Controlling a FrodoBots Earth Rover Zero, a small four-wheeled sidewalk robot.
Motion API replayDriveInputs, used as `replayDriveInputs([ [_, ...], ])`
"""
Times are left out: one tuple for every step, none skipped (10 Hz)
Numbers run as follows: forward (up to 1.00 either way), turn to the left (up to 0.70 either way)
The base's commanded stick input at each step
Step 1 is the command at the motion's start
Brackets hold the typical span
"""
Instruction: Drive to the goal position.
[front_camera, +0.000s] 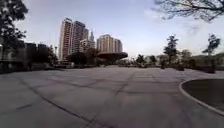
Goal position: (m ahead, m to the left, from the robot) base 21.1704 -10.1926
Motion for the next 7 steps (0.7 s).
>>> replayDriveInputs([
  [1.00,0.00],
  [1.00,0.00],
  [1.00,0.00],
  [1.00,-0.03],
  [1.00,-0.36],
  [1.00,-0.40],
  [1.00,-0.40],
])
